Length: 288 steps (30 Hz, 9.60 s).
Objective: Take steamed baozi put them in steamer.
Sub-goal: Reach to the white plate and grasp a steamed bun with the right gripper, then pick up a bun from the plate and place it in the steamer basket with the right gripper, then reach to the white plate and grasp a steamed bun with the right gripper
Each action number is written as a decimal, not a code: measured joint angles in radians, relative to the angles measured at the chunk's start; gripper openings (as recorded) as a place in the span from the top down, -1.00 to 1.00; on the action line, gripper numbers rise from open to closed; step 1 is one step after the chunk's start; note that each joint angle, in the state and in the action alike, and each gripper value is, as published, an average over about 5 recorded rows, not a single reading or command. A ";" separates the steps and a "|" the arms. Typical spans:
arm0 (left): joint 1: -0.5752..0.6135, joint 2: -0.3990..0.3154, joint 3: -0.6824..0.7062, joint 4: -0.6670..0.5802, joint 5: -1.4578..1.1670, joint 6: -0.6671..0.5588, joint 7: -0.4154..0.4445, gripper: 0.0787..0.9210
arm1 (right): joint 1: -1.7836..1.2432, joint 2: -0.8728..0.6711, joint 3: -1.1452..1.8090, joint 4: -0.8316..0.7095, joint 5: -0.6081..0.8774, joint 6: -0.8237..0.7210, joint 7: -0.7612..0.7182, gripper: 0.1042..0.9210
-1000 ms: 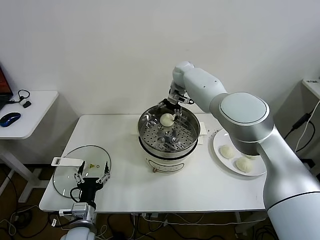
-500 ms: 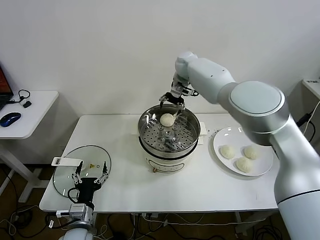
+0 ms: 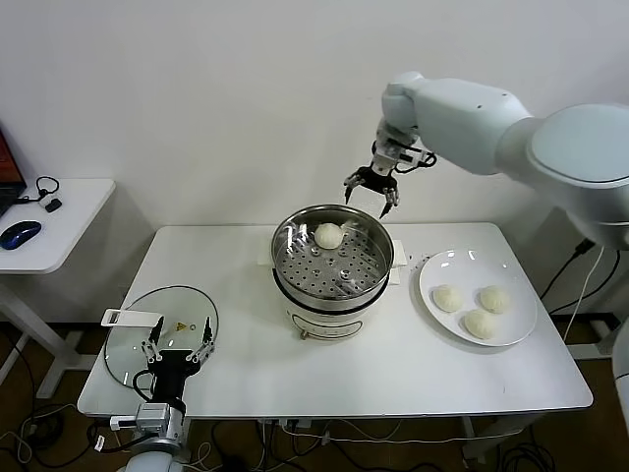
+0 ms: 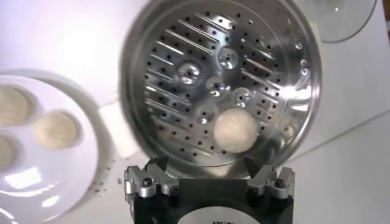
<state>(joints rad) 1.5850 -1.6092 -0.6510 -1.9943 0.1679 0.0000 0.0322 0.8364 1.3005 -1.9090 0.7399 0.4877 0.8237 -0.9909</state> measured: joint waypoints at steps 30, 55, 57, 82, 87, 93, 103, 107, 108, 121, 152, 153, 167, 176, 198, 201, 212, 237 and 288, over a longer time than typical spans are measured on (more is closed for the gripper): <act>-0.014 0.000 -0.006 0.034 -0.002 0.000 0.000 -0.77 | 0.027 -0.365 -0.162 0.319 0.181 -0.697 0.091 -0.76; -0.020 0.000 -0.024 0.068 0.000 -0.001 0.000 -0.77 | -0.319 -0.356 0.079 0.117 0.174 -0.830 0.030 -0.76; -0.021 0.000 -0.024 0.071 0.001 -0.002 -0.001 -0.77 | -0.339 -0.350 0.097 0.096 0.170 -0.824 0.030 -0.76; -0.018 0.000 -0.030 0.077 0.003 -0.007 -0.007 -0.77 | -0.470 -0.309 0.211 -0.078 0.119 -0.738 0.001 -0.76; -0.020 0.000 -0.031 0.078 0.002 -0.007 -0.007 -0.77 | -0.479 -0.308 0.217 -0.095 0.113 -0.728 -0.005 -0.76; -0.023 0.000 -0.031 0.082 0.002 -0.007 -0.007 -0.77 | -0.490 -0.299 0.227 -0.113 0.111 -0.717 -0.010 -0.76; -0.026 0.000 -0.032 0.084 0.002 -0.006 -0.007 -0.77 | -0.500 -0.293 0.231 -0.126 0.103 -0.708 -0.018 -0.66; -0.026 0.000 -0.032 0.084 0.001 -0.006 -0.007 -0.77 | -0.500 -0.291 0.232 -0.127 0.101 -0.706 -0.021 -0.54; -0.026 0.000 -0.032 0.084 0.001 -0.006 -0.007 -0.77 | -0.500 -0.291 0.232 -0.127 0.100 -0.706 -0.022 -0.51; -0.026 0.000 -0.032 0.081 0.000 -0.006 -0.007 -0.77 | -0.481 -0.294 0.231 -0.123 0.090 -0.701 -0.026 -0.32; -0.028 0.000 0.007 0.058 0.005 -0.001 -0.003 -0.77 | 0.232 -0.258 -0.170 0.384 0.428 -0.748 -0.092 -0.32; -0.027 0.000 0.008 0.056 0.005 -0.001 -0.003 -0.77 | 0.254 -0.249 -0.177 0.397 0.441 -0.752 -0.093 -0.32; -0.017 0.000 0.018 0.035 0.003 -0.002 0.000 -0.77 | 0.347 -0.069 -0.163 0.468 0.575 -0.868 -0.029 -0.32; -0.021 0.000 0.012 0.029 0.002 0.000 0.001 -0.77 | 0.262 0.058 -0.106 0.427 0.597 -0.948 0.041 -0.32; -0.029 0.000 -0.009 0.053 0.001 -0.005 -0.002 -0.77 | -0.057 0.244 -0.003 0.193 0.565 -1.033 0.110 -0.32; -0.032 0.000 -0.009 0.057 0.001 -0.005 -0.002 -0.77 | -0.084 0.251 0.002 0.172 0.557 -1.034 0.111 -0.32; -0.031 0.000 -0.010 0.059 0.000 -0.005 -0.003 -0.77 | -0.149 0.267 0.034 0.119 0.541 -1.038 0.131 -0.45; -0.005 0.000 0.004 0.020 0.028 -0.002 -0.003 -0.77 | 0.089 0.069 -0.042 0.303 0.557 -0.964 0.029 -0.76; -0.005 0.000 -0.018 0.074 0.068 -0.016 -0.014 -0.77 | -0.085 -0.559 -0.003 0.367 0.106 -0.746 -0.071 -0.76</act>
<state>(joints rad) 1.5801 -1.6092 -0.6687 -1.9207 0.2356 -0.0163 0.0181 0.7513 0.7411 -1.9124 1.1073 0.5936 0.0772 -1.0623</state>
